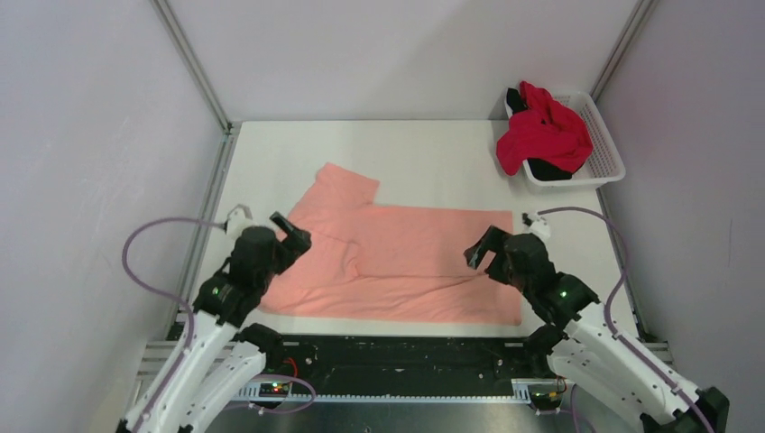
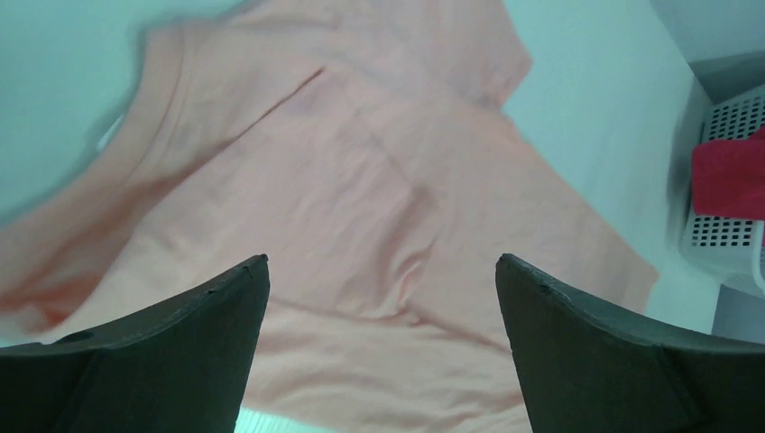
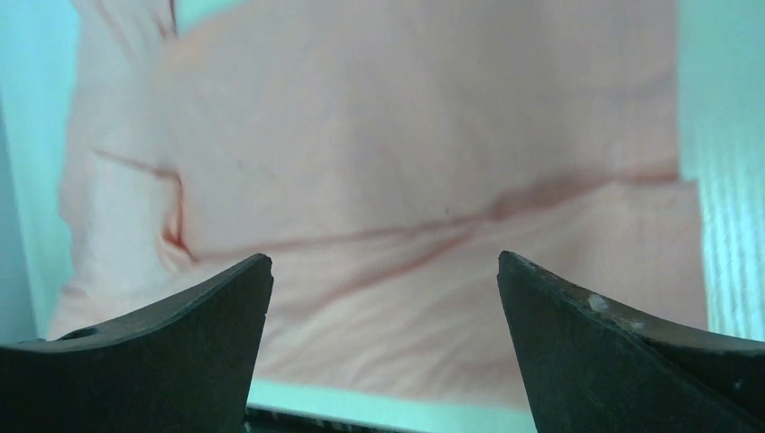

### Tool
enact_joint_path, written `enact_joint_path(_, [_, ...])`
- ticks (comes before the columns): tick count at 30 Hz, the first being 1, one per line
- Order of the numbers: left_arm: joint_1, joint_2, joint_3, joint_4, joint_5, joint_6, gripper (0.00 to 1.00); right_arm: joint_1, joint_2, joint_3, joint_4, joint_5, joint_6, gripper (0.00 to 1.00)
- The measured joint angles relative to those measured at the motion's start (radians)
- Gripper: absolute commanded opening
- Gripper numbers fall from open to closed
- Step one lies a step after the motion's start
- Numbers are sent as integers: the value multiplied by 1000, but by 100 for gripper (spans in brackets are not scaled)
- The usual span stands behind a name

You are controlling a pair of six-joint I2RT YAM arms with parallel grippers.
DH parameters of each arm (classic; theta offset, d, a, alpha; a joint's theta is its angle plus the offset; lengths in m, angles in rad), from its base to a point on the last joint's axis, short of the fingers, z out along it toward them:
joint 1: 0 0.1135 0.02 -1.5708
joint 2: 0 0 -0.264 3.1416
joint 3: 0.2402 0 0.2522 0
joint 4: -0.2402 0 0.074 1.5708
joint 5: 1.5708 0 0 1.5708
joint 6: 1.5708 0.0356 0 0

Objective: Fold and stack the t-shirts
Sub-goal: Fold the flattened tshirt in 1/3 of the way, then grab the side of the flattened tshirt furthest away from the robot with both arms

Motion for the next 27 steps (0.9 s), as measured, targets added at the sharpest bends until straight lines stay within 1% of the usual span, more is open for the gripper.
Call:
enact_joint_path(2, [7,120,68,61,-4,52,100,-80,-8,6,40,-2,-35,99])
enact_joint_path(4, [34,306,166,125,25,116,100,-183,11,12,84,-39,-69,100])
enact_joint_path(8, [112,731,483,212,87,240,100,-367,115,35,158,-143,-119,99])
enact_joint_path(11, [168,1044,769,256,138,320,100,-438,201,44,208,-216,-144,99])
enact_joint_path(14, [222,1328,1034,287,220,389,100,-460,255,44,244,-262,-167,100])
enact_joint_path(15, [234,1401,1093,293,237,404,100,-466,270,44,258,-279,-173,100])
enact_joint_path(18, [260,1595,1245,282,267,435,100,-484,309,44,293,-336,-191,99])
enact_joint_path(21, [283,1749,1357,262,315,434,100,-502,334,45,316,-370,-199,99])
enact_joint_path(24, [296,1849,1419,257,357,417,100,-517,351,45,326,-391,-211,99])
enact_joint_path(27, [304,1895,1429,243,398,397,100,-525,356,45,328,-399,-219,99])
